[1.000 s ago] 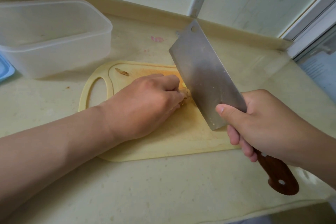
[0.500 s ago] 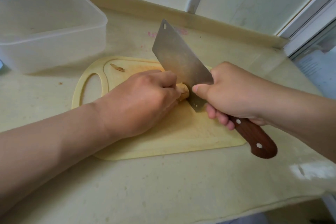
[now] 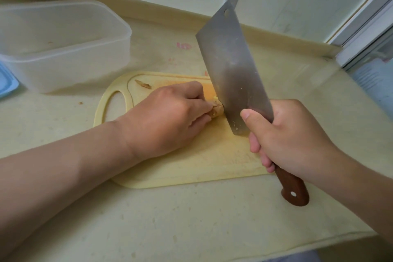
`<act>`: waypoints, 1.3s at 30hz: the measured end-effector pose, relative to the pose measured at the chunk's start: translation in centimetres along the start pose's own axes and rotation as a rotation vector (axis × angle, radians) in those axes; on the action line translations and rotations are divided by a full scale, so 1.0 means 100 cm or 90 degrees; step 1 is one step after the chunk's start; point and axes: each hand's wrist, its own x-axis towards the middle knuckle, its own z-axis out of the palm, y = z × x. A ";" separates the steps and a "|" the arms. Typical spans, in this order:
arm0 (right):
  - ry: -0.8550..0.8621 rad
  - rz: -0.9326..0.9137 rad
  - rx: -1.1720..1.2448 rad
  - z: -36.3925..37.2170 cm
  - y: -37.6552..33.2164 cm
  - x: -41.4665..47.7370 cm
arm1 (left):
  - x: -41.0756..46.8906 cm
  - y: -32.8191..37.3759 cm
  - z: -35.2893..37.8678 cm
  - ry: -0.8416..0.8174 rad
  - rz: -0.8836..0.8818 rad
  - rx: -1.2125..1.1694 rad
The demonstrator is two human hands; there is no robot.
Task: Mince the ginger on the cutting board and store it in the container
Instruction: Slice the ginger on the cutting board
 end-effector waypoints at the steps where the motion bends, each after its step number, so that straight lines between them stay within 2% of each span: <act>1: 0.005 -0.002 0.002 -0.001 0.001 -0.001 | 0.000 0.000 -0.001 -0.003 -0.007 -0.004; 13: -0.004 0.000 0.012 -0.002 0.002 -0.003 | 0.001 0.000 -0.002 -0.015 -0.023 -0.022; 29: -0.119 0.042 -0.052 -0.021 -0.022 0.017 | 0.003 -0.001 -0.002 -0.022 -0.003 -0.010; 39: -0.143 0.079 -0.067 -0.021 -0.038 0.025 | 0.004 -0.003 -0.002 -0.009 0.011 0.009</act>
